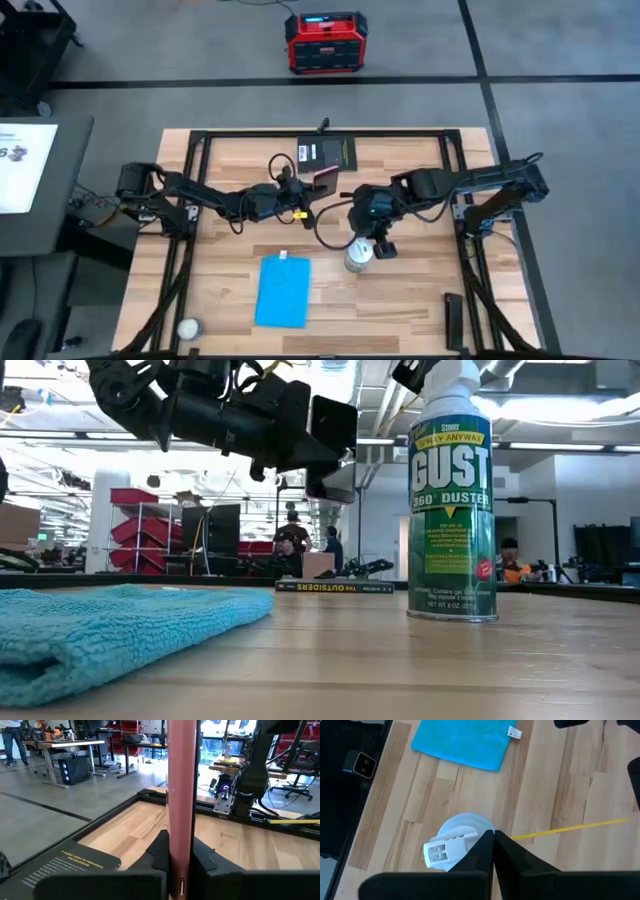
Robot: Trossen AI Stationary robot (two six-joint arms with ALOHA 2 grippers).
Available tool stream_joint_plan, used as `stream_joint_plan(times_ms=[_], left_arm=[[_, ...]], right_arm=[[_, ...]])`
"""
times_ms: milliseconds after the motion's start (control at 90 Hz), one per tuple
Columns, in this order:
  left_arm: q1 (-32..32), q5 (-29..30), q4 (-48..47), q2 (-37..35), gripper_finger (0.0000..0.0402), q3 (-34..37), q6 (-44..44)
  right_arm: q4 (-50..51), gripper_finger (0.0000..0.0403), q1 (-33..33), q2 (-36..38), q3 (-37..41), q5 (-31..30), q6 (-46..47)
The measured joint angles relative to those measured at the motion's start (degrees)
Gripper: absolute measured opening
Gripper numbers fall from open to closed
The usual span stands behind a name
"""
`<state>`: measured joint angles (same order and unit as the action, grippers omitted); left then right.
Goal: Apply microfiber cloth
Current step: Spray the front of the cellphone with the spray bottle
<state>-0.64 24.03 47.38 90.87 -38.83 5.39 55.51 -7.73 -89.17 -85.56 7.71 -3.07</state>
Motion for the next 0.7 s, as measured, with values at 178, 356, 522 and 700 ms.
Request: stream_joint_plan(times_ms=[178,356,522,700], left_arm=[[0.0,0.0,-0.3,0.0,0.0004,0.0,0.3],[0.6,0.0,-0.1,1.2,0.0004,0.0,1.4],[1.1,0.1,1.5,3.6,0.0004,0.0,2.8],[1.6,0.2,4.2,4.9,0.0004,0.0,3.2]], right_arm=[[-0.3,0.0,0.0,0.0,0.0,0.0,0.0],[-0.2,0.0,0.0,0.0,0.0,0.0,0.0],[0.0,0.0,0.0,0.0,0.1,0.0,0.0],[0.0,0.0,0.0,-0.1,0.1,0.0,0.0]])
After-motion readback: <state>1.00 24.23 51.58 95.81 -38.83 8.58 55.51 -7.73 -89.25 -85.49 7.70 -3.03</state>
